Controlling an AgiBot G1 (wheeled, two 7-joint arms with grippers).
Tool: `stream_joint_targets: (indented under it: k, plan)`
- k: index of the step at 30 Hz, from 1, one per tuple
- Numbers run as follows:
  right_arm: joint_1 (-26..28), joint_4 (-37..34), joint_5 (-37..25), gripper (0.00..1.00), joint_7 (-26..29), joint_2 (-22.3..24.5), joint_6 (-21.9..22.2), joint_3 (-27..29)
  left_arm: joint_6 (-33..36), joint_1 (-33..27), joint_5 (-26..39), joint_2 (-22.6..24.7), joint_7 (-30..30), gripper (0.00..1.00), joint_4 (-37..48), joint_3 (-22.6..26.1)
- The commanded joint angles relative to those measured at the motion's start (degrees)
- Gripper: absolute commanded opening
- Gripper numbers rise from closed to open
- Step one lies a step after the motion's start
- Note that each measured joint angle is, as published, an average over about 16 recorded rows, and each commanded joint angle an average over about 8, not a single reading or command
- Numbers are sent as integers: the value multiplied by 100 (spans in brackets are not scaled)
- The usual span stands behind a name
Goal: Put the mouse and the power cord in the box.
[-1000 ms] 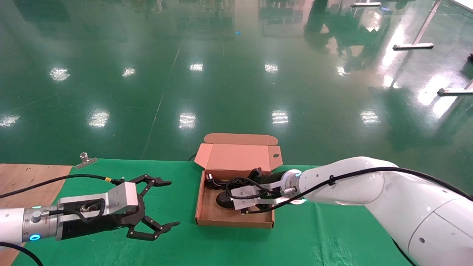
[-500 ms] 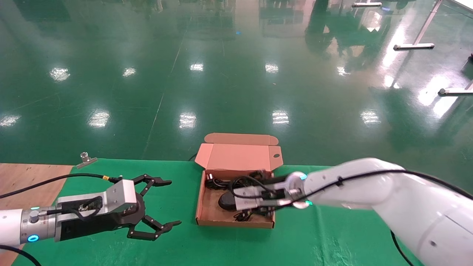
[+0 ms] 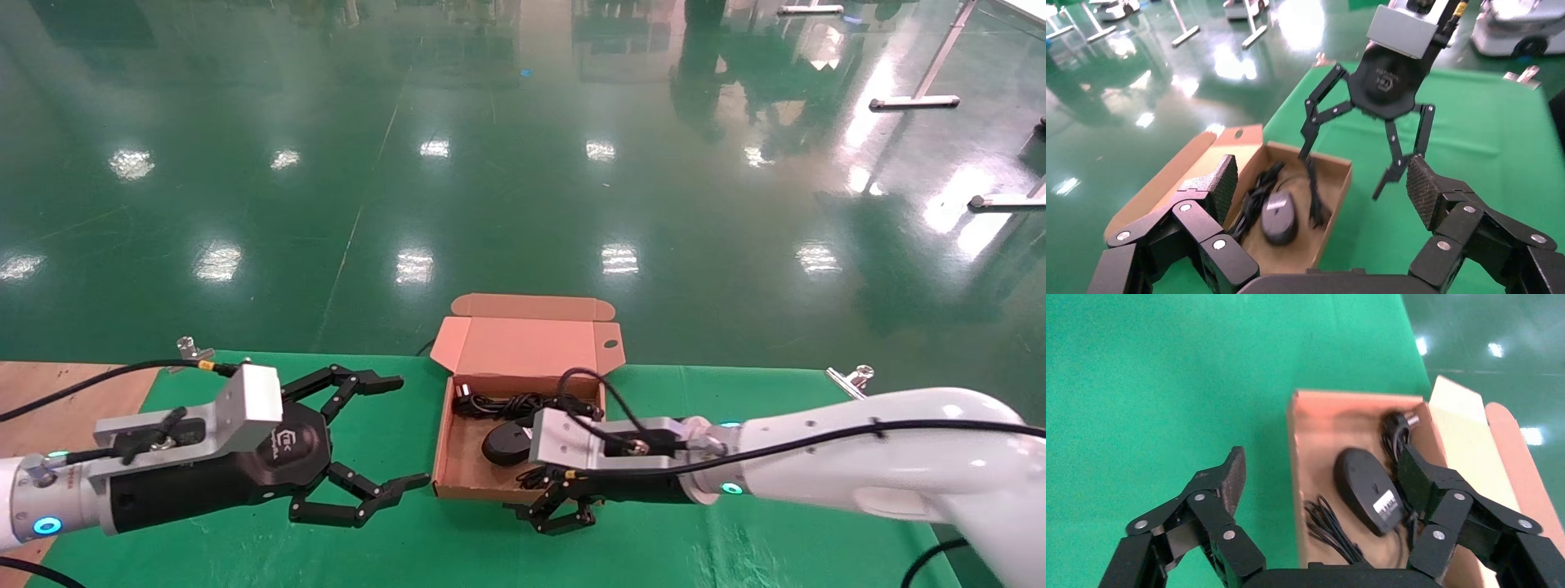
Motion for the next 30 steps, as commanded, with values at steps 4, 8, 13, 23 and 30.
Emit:
stream_joint_targets:
  k: [4,8,13,23,30]
  plan:
    - [-262,356,337,100,251,360,-398,510,80,180,-8,-146,-444,100,-501,-337]
    - [-473,642,608,100,452,650,-718,921,145,325,-15,-263,-801,100,-904,-607]
    - [-736,998,945,100,703,1010,-1116,1431,226,506,-23,-408,-1244,100,-1404,-944]
    - [-1262,1712,1621,100,1206,1733,-1915,2455,387,867,-40,-700,-2135,100,-2409,-1619]
    - [-1552,2106,1994,100,1483,2132,-2355,3020,476,1067,-49,-861,-2626,100,-2963,-1992]
